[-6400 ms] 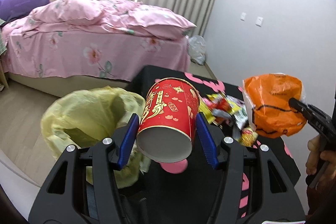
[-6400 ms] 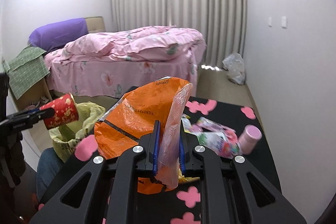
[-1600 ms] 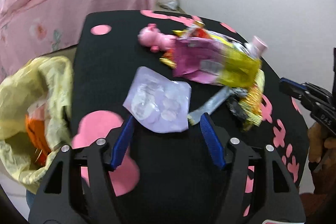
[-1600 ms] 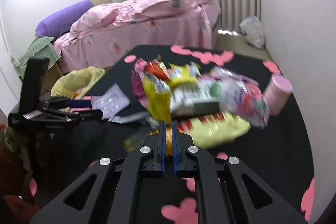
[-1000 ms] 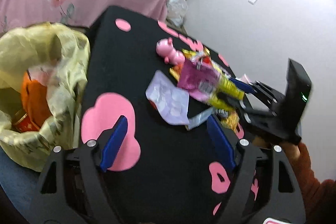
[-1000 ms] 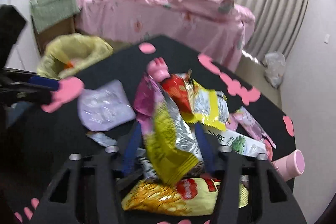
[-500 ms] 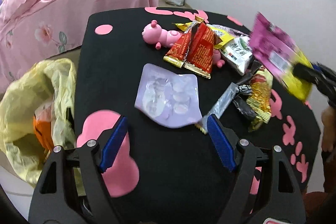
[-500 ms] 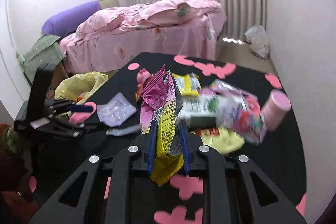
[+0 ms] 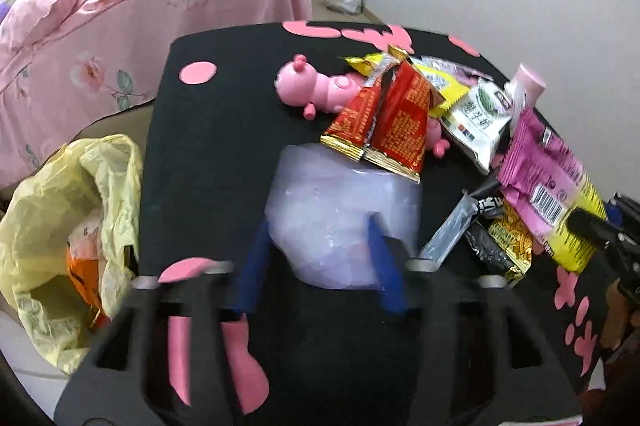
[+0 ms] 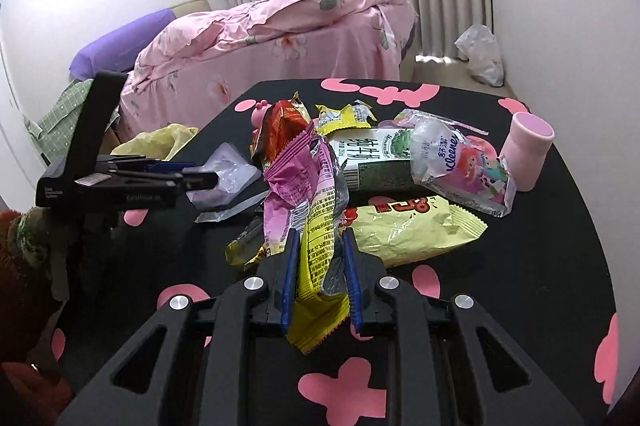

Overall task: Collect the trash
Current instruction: 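Grasp the pink and yellow snack wrappers with the right gripper while the left gripper reaches the clear wrapper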

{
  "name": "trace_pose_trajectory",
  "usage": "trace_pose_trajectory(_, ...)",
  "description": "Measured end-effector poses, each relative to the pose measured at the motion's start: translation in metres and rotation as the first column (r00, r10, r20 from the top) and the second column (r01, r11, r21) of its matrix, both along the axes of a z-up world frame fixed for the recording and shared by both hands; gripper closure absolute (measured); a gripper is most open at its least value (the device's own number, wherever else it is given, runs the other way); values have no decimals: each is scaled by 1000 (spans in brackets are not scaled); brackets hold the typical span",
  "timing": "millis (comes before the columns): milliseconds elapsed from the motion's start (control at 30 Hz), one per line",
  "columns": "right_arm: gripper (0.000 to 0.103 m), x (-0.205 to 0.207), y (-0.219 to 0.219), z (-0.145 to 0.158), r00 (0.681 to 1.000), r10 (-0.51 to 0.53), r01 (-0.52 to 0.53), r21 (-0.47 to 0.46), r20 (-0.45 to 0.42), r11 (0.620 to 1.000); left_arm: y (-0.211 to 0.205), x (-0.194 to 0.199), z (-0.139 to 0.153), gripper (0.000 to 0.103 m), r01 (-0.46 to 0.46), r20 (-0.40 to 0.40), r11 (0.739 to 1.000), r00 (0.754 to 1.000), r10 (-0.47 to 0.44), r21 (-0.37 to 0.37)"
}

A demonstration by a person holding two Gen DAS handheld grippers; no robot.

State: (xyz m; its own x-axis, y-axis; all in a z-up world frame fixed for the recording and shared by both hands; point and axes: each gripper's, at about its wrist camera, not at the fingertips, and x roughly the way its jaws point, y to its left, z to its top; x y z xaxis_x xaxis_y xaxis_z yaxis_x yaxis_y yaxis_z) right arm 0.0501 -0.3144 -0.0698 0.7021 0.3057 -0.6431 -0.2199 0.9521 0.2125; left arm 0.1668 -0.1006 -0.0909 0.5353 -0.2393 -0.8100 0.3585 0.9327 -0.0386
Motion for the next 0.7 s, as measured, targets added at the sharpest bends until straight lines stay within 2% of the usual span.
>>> trace_pose_trajectory(67,82,0,-1,0,1000,-2,2,9,-4,1000,2,-3,-2,93,-13,-7,1000,1000,13,-11)
trace_pose_trajectory(133,82,-1,0,0,1000,-4,4,15,-5,1000,2,-7,2,97,-12,20,1000,1000,12,-11)
trace_pose_trajectory(233,82,-1,0,0,1000,-4,4,5,-2,1000,-1,-14,6,97,7,24,999,1000,-6,-34)
trace_pose_trajectory(500,82,0,-1,1,1000,-5,5,4,-5,1000,-8,-25,11,97,24,51,999,998,-23,-29)
trace_pose_trajectory(600,82,1,0,0,1000,-7,7,-2,-11,1000,-5,-25,10,97,23,33,998,999,-22,-52)
trace_pose_trajectory(667,82,2,0,-1,1000,-10,10,-2,-16,1000,-3,-23,7,94,28,-3,995,1000,-29,-91)
trace_pose_trajectory(700,82,2,0,-1,1000,-11,11,-1,-18,1000,-1,-21,5,88,27,-27,993,999,-30,-114)
